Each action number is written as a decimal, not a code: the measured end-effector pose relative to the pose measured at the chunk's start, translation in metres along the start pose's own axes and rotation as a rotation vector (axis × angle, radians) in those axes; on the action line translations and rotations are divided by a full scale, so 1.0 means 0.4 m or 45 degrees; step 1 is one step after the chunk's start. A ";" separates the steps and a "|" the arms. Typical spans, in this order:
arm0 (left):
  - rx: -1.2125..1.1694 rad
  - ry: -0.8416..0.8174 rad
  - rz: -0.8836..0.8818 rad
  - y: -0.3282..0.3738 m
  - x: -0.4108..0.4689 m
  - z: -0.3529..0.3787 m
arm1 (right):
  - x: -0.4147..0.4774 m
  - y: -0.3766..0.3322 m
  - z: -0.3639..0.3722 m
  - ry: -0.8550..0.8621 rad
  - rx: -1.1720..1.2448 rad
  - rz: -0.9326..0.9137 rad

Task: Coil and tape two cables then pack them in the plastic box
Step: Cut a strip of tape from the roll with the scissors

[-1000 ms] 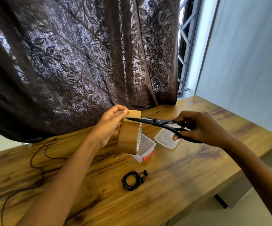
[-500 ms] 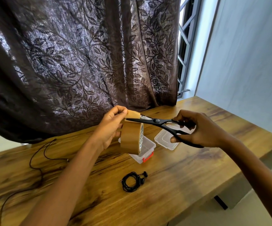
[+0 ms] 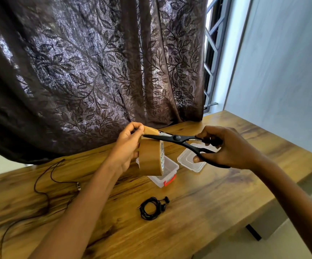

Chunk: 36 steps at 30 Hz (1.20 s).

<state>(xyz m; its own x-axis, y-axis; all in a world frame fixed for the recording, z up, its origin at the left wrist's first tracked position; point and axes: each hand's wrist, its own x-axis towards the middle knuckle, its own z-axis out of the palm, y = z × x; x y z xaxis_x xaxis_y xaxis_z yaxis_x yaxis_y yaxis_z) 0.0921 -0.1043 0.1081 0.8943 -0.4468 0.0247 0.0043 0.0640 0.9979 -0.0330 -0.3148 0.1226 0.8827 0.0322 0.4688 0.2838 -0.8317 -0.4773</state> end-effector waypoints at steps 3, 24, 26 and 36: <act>-0.014 0.076 -0.015 -0.005 0.004 0.005 | -0.002 -0.007 0.008 -0.007 -0.015 -0.030; 0.040 0.226 -0.063 -0.073 -0.011 -0.031 | -0.254 0.200 0.306 0.453 0.083 1.112; 0.034 0.202 -0.091 -0.085 -0.014 -0.025 | -0.289 0.215 0.334 0.419 0.014 1.082; 0.046 0.135 -0.181 -0.107 -0.036 0.017 | -0.325 0.229 0.385 0.230 -0.217 1.064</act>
<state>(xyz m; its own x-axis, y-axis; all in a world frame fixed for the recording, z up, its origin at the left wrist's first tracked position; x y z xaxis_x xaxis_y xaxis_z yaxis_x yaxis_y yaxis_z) 0.0760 -0.1068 0.0653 0.9280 -0.3521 -0.1215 0.1200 -0.0261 0.9924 -0.0641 -0.3098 -0.0965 0.6997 -0.7021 0.1326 -0.5030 -0.6158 -0.6065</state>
